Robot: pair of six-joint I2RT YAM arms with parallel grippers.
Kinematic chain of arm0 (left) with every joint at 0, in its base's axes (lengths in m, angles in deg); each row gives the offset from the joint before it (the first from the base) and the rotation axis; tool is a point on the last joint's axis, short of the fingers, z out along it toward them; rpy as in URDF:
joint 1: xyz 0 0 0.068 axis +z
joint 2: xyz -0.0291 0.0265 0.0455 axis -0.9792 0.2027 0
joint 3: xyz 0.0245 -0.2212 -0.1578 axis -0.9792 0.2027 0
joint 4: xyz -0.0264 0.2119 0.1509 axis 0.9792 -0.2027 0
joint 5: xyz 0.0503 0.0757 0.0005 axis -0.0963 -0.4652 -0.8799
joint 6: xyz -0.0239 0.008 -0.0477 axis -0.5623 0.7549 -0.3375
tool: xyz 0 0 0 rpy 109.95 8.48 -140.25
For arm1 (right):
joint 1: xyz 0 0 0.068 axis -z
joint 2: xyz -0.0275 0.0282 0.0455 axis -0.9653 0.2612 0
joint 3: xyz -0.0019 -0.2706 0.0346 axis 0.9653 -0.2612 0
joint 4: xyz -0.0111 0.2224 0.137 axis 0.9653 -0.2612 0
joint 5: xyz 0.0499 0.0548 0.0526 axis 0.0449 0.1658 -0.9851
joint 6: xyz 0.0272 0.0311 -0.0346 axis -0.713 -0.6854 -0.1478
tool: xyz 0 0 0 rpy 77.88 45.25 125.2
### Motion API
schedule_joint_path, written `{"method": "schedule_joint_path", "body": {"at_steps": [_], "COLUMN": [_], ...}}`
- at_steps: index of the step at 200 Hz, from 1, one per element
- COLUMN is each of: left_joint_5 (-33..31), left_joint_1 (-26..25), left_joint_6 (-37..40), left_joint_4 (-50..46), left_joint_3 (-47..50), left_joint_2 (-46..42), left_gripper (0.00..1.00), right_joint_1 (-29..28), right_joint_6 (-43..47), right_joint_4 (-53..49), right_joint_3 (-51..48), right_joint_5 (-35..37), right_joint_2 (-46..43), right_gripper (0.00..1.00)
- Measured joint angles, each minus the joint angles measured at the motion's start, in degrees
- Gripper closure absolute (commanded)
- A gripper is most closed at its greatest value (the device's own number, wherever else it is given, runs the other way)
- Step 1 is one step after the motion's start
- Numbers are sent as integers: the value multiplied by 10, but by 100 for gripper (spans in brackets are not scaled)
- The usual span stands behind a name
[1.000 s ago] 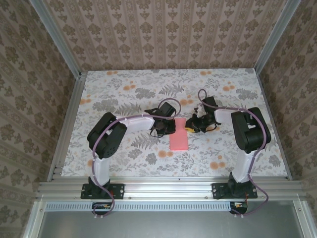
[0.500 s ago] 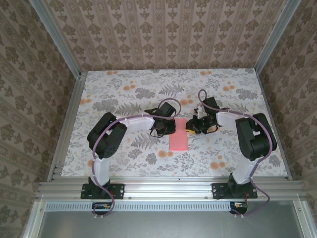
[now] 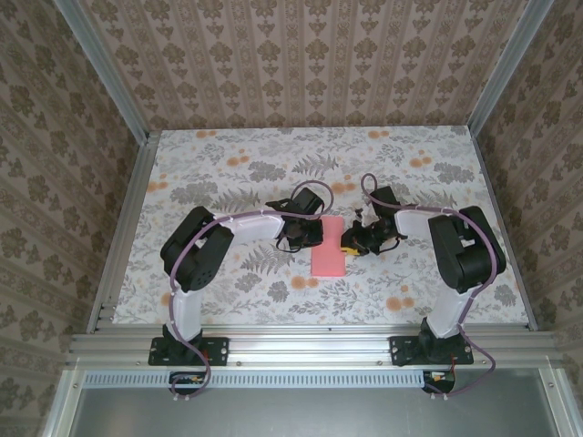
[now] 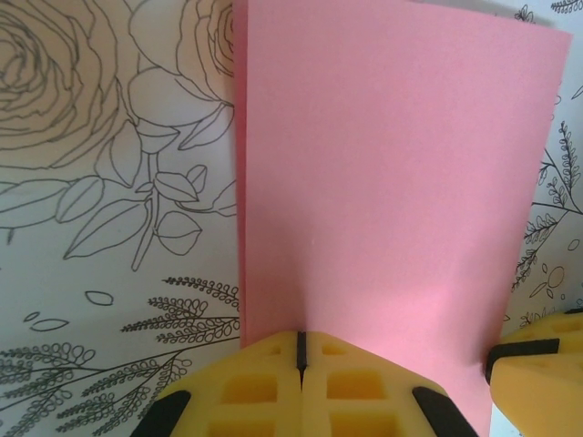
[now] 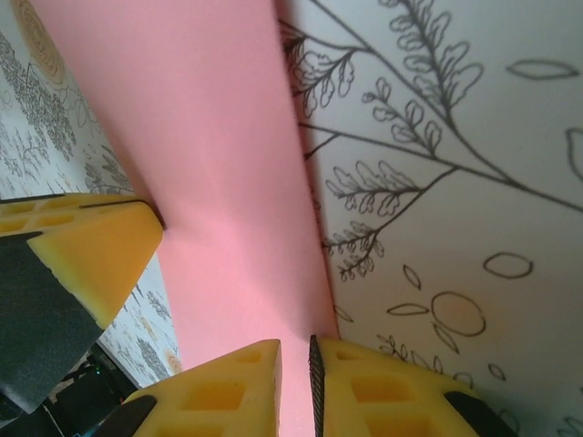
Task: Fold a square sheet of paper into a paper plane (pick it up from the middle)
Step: Fold the square sheet of paper in half at the center of the table.
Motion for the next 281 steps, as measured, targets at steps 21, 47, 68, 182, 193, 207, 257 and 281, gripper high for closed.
{"method": "schedule_joint_path", "body": {"at_steps": [21,47,68,182,193,207,257,281], "left_joint_5": [-1,-2,-2,-2,-2,-2,-2,-2], "left_joint_1": [-1,-1,-1,-1,-1,-1,-1,-1], "left_joint_6": [1,2,2,2,2,2,2,2], "left_joint_4": [0,0,0,0,0,0,0,0], "left_joint_3": [0,0,0,0,0,0,0,0], "left_joint_2": [0,0,0,0,0,0,0,0], "left_gripper": [100,100,100,100,100,100,100,100], "right_joint_1": [-5,-18,-27,-28,-30,-35,-45,-45], "right_joint_6": [-2,-10,-17,-19,-22,-30,-37,-34], "right_joint_4": [-7,-4,9,30,32,40,66,66], "right_joint_3": [0,-1,-7,-58,-65,-75,-107,-108], "right_joint_5": [1,0,-1,-3,-5,-10,-21,-20], "right_joint_2": [-18,-42,-45,-52,-65,-75,-63,-66], "right_gripper": [81,81,81,81,81,80,81,81]}}
